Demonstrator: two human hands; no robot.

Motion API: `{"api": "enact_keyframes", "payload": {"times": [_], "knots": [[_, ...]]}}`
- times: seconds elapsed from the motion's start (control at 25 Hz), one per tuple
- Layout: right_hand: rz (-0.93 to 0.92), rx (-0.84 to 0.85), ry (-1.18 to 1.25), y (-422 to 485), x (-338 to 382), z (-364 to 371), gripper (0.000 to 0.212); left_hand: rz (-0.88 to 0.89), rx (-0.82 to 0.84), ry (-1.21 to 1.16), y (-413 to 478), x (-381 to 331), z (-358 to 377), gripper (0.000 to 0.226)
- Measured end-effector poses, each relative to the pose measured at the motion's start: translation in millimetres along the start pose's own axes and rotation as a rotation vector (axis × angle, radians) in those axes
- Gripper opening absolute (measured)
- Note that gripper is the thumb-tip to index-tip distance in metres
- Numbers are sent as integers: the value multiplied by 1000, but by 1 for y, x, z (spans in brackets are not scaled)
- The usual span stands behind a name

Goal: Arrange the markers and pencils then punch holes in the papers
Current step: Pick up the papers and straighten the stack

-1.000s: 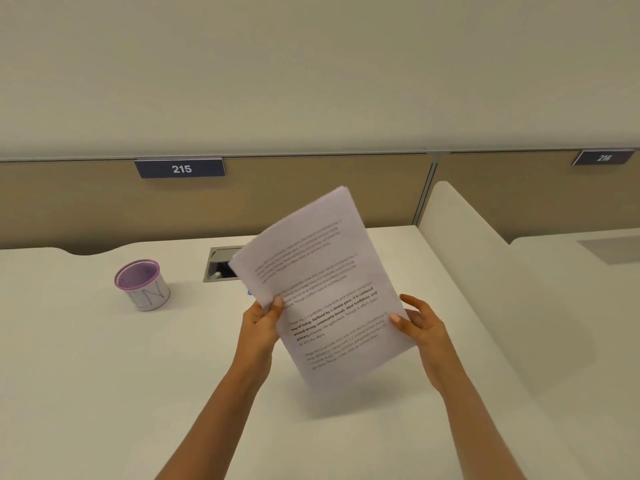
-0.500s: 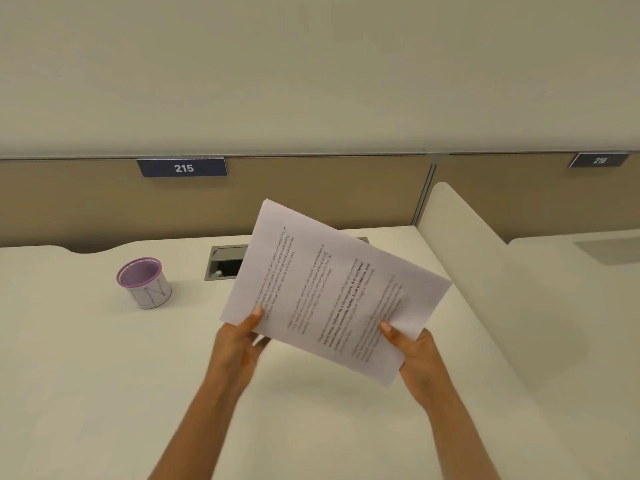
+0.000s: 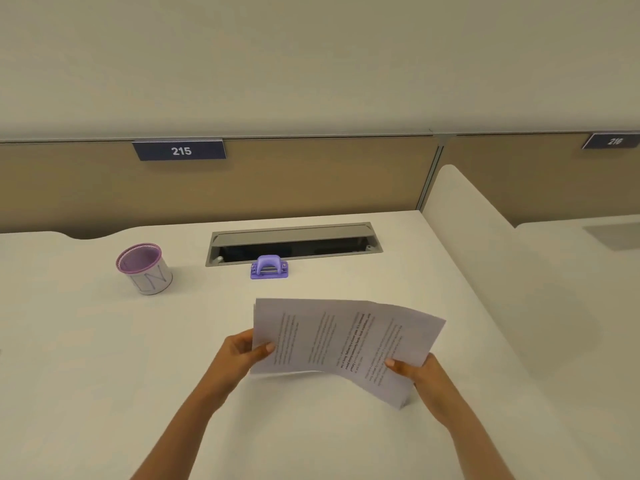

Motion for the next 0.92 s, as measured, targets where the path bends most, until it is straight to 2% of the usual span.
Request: {"api": "enact_keyframes", "payload": {"times": [0.12, 0.24, 0.36, 0.48, 0.6, 0.68, 0.8, 0.92], "knots": [[27, -20, 1, 1, -7, -1, 80, -9, -13, -6, 4, 5, 6, 19], [-36, -26, 2, 5, 18, -9, 85, 1, -118, -85, 11, -3, -1, 16], [-137, -53, 80, 4, 52, -23, 88, -33, -188, -328, 13, -9, -4, 16], [-143, -33, 268, -1, 61, -11, 88, -98, -220, -560, 8, -10, 12, 17], [-173, 100, 296, -6, 76, 48, 68, -174, -194, -691, 1, 0, 42, 20], [-193, 32, 342, -6, 87, 77, 51, -203, -135, -717, -6, 7, 63, 22], [-210, -132, 403, -3, 96, 81, 38, -229, -106, -717, -15, 12, 73, 26], [-246, -125, 259, 0, 107, 63, 37, -83, -179, -519, -8, -6, 29, 38]]}}
Point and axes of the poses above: each hand's wrist, its own y-axis towards the middle knuckle, its own z-axis out of the palm, x = y × z, the point moved 8 cm from there along y, towards the middle knuckle, and after that the axes turned 1 degree about -y, right-handed, at the moved point
